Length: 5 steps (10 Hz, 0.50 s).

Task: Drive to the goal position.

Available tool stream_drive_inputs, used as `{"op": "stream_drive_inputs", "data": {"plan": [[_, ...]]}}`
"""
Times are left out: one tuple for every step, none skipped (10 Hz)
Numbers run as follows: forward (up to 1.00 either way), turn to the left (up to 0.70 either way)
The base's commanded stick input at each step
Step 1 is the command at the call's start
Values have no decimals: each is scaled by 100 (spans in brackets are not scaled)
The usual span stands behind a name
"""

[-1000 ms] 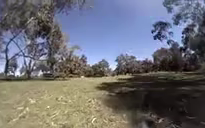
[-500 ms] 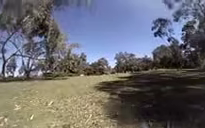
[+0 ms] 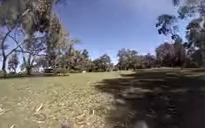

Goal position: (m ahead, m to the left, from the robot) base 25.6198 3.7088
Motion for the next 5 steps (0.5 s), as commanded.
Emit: {"op": "stream_drive_inputs", "data": {"plan": [[100, 0], [100, 0], [100, 0], [100, 0], [100, 0]]}}
